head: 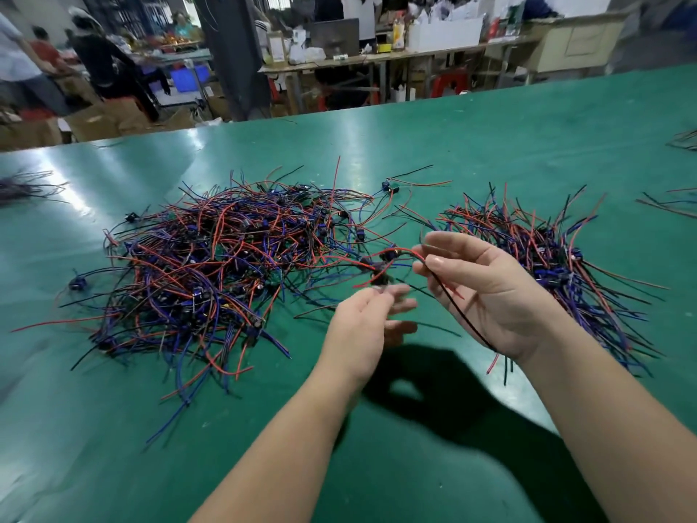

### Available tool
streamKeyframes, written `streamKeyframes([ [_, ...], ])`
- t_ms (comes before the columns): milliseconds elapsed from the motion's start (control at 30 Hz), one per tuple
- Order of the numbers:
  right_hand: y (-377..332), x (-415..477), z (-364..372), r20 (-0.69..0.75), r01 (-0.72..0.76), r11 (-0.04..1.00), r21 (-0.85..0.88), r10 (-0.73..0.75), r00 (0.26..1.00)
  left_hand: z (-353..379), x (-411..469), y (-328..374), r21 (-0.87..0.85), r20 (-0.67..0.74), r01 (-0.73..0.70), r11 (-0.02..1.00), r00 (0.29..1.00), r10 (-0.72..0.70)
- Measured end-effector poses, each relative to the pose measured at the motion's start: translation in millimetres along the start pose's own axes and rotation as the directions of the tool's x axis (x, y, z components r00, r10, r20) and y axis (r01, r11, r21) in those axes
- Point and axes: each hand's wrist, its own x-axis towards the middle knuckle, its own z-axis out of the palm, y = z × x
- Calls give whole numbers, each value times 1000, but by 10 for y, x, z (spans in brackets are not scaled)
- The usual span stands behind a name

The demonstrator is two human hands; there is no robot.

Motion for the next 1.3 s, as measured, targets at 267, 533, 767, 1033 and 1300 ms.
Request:
streamKeyframes([
  [267,25,-37,7,152,-60,993,-106,76,986,-108,38,73,-473,65,0,881,997,35],
  [533,118,-39,-15,112,-71,862,-502,146,983,-247,90,102,-340,-183,-252,906,963,199],
  [767,184,-35,36,84,-15,851,-525,69,994,-260,61,56,-125,-126,-294,948,952,279],
  [1033,21,9,-43,-28,87,933,-350,-103,994,-573,196,40,348,-403,-100,932,882,245],
  [1300,26,-35,-6,55,114,946,-304,-102,993,-542,130,30,756,-229,-259,601,756,613],
])
